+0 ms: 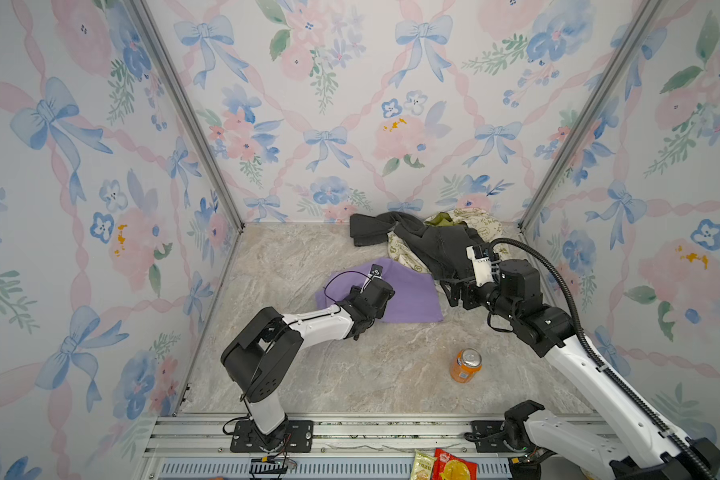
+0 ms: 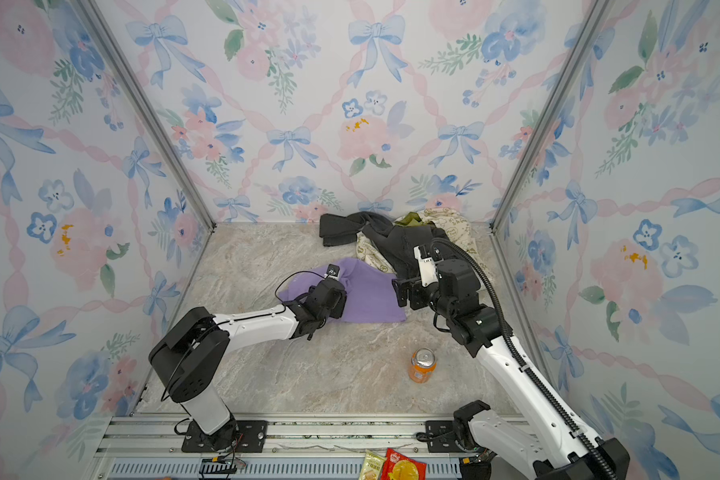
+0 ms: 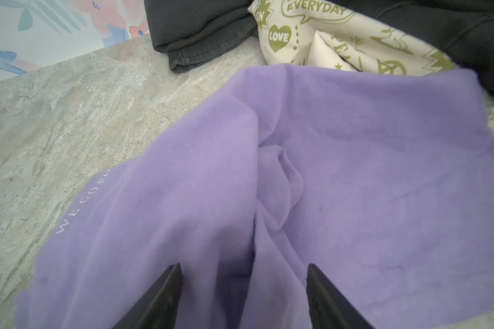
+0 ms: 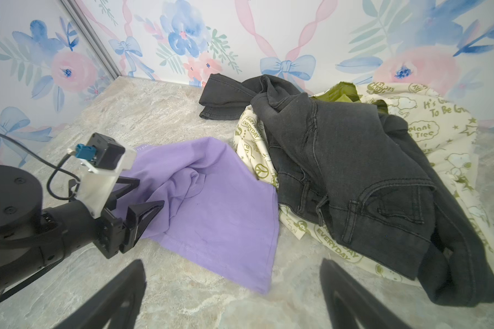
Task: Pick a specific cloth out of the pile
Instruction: 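Grasp the lavender shirt with the left gripper while the right gripper withdraws, then lift the lavender shirt with the left gripper toward the far corner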
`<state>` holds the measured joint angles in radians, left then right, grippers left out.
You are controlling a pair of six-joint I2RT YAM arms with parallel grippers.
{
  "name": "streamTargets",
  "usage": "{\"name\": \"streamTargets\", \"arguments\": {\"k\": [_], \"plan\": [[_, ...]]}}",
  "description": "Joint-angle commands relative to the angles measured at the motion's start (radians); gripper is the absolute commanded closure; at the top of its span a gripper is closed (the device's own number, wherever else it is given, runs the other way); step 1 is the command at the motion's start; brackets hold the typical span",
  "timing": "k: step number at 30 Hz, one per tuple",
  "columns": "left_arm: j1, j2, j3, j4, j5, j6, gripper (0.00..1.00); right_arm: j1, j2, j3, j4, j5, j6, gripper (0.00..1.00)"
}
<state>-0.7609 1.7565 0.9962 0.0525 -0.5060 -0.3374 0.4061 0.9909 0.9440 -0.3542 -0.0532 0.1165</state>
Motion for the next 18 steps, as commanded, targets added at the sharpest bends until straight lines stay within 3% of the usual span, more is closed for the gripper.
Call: {"name": "streamTargets", "arguments": {"k": [1,6,7,18], "plan": [[0.030,0.050,0.034,-0.005,-0.001,-0.032,0.46,-0.012,-0.020,-0.018,0.001,-0.011,0.016,0.03],[0.045,0.072,0.054,0.012,0.008,-0.032,0.94,-0.025,-0.032,-0.046,0.011,-0.014,0.024,0.03],[0.047,0.058,0.051,0.022,0.010,-0.032,0.99,-0.027,-0.032,-0.051,0.013,-0.016,0.027,0.03],[0.144,-0.194,0.115,0.075,-0.088,0.060,1.00,-0.036,-0.013,-0.062,0.038,-0.036,0.037,0.03]]}}
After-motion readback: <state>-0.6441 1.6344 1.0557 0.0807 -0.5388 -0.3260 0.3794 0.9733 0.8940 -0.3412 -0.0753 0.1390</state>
